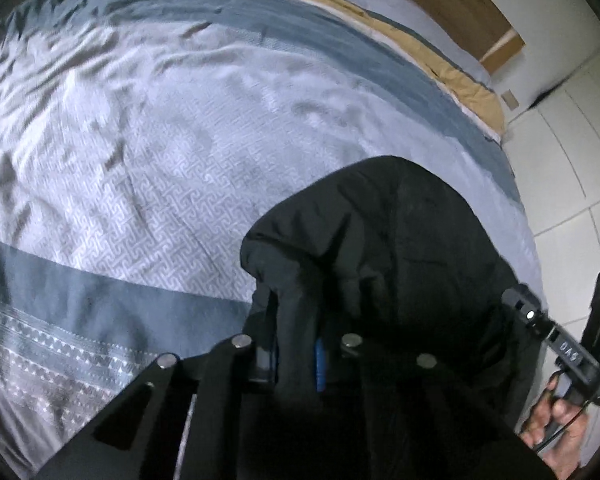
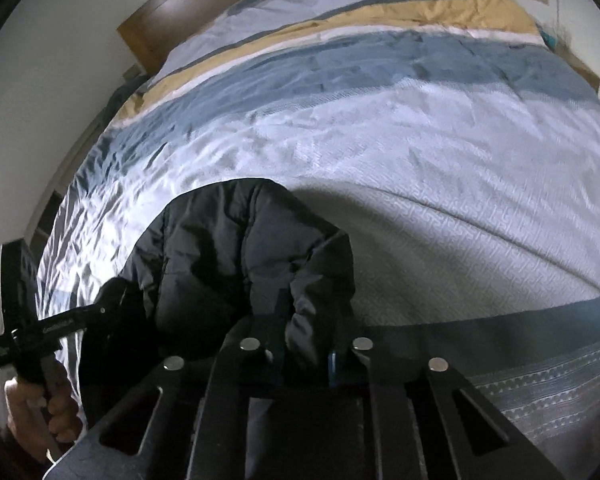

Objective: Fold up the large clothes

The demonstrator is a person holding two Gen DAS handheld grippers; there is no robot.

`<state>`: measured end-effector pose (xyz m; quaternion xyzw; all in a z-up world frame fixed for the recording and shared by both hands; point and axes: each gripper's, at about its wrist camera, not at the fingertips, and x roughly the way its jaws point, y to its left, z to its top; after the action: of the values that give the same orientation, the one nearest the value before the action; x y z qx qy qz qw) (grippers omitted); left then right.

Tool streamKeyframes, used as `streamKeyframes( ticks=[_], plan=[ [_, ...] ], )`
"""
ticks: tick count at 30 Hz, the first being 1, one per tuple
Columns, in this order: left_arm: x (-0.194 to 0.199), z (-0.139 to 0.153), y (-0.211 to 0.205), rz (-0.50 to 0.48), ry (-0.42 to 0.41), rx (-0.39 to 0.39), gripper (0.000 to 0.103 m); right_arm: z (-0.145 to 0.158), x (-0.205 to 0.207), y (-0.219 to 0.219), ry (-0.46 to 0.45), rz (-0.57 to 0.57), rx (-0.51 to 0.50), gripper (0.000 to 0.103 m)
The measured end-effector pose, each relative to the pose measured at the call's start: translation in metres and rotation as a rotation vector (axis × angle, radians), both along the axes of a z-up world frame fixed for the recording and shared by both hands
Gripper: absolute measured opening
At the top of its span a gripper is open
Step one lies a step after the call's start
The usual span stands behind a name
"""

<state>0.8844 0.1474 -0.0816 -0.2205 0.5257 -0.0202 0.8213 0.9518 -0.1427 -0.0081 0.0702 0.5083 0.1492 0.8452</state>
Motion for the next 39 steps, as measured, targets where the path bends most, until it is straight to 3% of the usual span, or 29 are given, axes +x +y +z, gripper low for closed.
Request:
streamKeyframes(
  ticks=[9, 19, 29, 39],
  plan=[
    [-0.058, 0.063, -0.007, -0.031, -0.107, 0.044, 0.01, 0.056, -0.052, -0.007, -0.045, 0.056, -0.034, 0.01],
    [-0.184, 0.108, -0.011, -0.051, -0.191, 0.037, 0.009, 0.106, -0.179, -0.027, -0.138, 0.081, 0.007, 0.008],
    [-0.29, 0.089, -0.011, -0.1, -0.222, 0.044, 0.008, 0.087, -0.279, -0.048, -0.175, 0.049, 0.096, 0.007],
    [-0.342, 0.052, -0.01, -0.109, -0.234, 0.039, 0.008, 0.047, -0.32, -0.053, -0.169, 0.041, 0.031, 0.007]
  ],
)
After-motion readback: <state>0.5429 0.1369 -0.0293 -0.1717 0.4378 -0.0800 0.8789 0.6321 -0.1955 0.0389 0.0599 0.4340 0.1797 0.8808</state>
